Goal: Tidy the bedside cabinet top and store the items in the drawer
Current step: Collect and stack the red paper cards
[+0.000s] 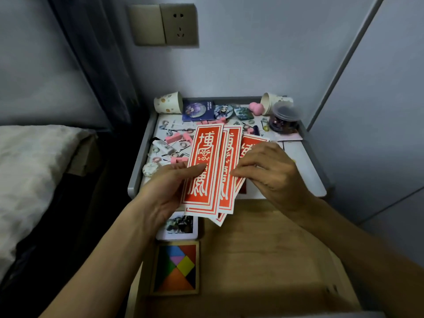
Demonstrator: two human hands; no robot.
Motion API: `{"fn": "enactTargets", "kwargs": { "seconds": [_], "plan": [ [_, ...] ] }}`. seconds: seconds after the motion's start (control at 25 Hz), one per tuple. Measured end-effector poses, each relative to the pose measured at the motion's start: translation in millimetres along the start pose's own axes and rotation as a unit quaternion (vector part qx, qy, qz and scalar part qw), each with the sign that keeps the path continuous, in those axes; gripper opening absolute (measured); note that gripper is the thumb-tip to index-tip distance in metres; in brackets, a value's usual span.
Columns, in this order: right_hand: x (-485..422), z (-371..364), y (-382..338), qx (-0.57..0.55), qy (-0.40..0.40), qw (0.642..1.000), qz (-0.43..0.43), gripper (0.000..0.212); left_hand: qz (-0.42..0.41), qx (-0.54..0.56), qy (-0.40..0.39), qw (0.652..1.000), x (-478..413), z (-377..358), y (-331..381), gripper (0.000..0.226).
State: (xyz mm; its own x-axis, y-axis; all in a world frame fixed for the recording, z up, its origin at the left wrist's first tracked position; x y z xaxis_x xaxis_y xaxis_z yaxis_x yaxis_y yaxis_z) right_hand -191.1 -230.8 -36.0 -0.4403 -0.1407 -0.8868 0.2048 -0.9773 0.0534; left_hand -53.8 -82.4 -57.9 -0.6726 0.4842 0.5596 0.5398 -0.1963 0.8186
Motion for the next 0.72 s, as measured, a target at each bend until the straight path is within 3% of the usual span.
{"fn": "enactTargets", "kwargs": {
  "seconds": [0.12,0.24,0.52,0.6,0.72],
  "plan": [
    [3.1,3.7,11.8,0.038,0.016,0.998,-0.043,0.021,-0.023,0.012,0.037,0.999,0.4,1.9,0.9,0.024],
    [9.5,5.9,23.5,0.057,0.012,0.989,-0.139,0.007,-0.036,0.032,0.056,0.997,2.9,4.2,2.8,0.020],
    [14.1,-0.9,25.7,0.005,-0.019,0.937,-0.349,0.012,-0.047,0.057,0.043,0.996,7.4,1.7,3.9,0.020],
    [16.0,-2.3,27.3,-0.001,-0.048,0.934,-0.353,0.013,-0.053,0.065,0.041,0.996,7.9,2.4,4.6,0.021],
    [13.3,0.7,22.4,0.064,-0.074,0.958,-0.268,0.013,-0.056,0.066,0.033,0.996,8.6,2.9,5.0,0.021]
  ]
}}
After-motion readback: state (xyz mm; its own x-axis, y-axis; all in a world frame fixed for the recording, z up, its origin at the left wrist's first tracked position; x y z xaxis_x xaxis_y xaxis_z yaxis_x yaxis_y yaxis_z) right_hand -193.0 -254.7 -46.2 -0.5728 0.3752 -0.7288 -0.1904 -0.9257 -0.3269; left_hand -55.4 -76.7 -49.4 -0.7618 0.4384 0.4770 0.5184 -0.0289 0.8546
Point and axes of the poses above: each hand's wrist, its own x-axis away from the middle knuckle, its own z-axis out of the back of the hand, y = z × x, the point moved 3 cm from there along -x, towards the middle knuckle, and after that the axes turned 14 degrees about y, right-handed, at the moved point
